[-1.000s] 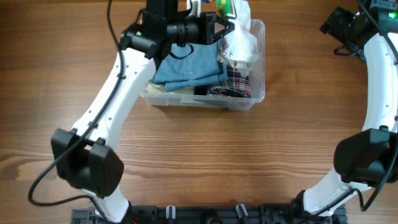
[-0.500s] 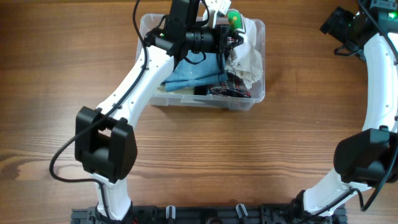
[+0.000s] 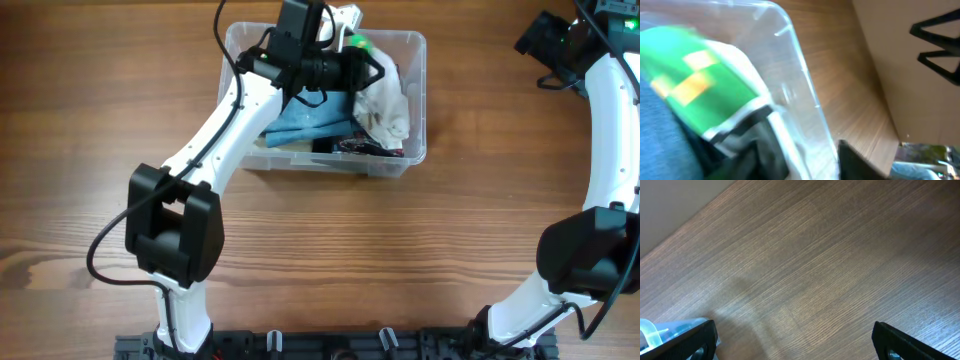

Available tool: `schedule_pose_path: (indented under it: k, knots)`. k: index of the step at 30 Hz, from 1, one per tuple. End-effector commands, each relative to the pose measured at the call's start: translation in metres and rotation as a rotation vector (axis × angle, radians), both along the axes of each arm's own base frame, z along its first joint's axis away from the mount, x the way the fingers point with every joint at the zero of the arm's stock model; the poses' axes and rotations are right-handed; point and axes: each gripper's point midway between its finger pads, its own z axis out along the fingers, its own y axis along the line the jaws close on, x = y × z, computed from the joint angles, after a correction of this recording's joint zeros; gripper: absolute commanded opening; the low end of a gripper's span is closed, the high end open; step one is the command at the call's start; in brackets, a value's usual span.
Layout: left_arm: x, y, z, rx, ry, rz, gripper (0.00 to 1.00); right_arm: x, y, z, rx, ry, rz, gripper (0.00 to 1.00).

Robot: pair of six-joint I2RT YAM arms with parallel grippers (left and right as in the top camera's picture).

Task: Pack container
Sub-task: 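Lower the white shirt into the box's right side beside the blue towel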

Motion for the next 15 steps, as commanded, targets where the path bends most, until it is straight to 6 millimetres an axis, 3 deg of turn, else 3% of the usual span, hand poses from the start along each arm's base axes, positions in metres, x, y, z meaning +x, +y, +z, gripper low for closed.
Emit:
schedule_pose_path:
  k: [1,2,8,11,12,14,15]
  knots:
    - [0.013,0.015,-0.010,0.032,-0.002,0.048,0.85,0.002,0.002,-0.008,0.013,0.012,-0.005,1.00]
    - [0.015,0.018,-0.010,0.032,-0.002,0.054,1.00,0.002,0.002,-0.008,0.013,0.012,-0.005,1.00]
    - [0.035,0.044,-0.003,0.033,-0.055,0.090,1.00,0.002,0.002,-0.008,0.013,0.012,-0.005,1.00]
    - [0.049,0.066,0.027,0.006,-0.114,0.134,0.98,0.002,0.002,-0.008,0.013,0.012,-0.005,1.00]
    - [0.053,0.072,0.040,-0.003,-0.139,0.147,0.95,0.002,0.002,-0.008,0.013,0.012,-0.005,1.00]
    - [0.057,0.083,0.067,-0.020,-0.191,0.170,0.75,0.002,0.002,-0.008,0.013,0.012,-0.005,1.00]
    - [0.058,0.087,0.077,-0.027,-0.211,0.177,0.56,0.002,0.002,-0.008,0.013,0.012,-0.005,1.00]
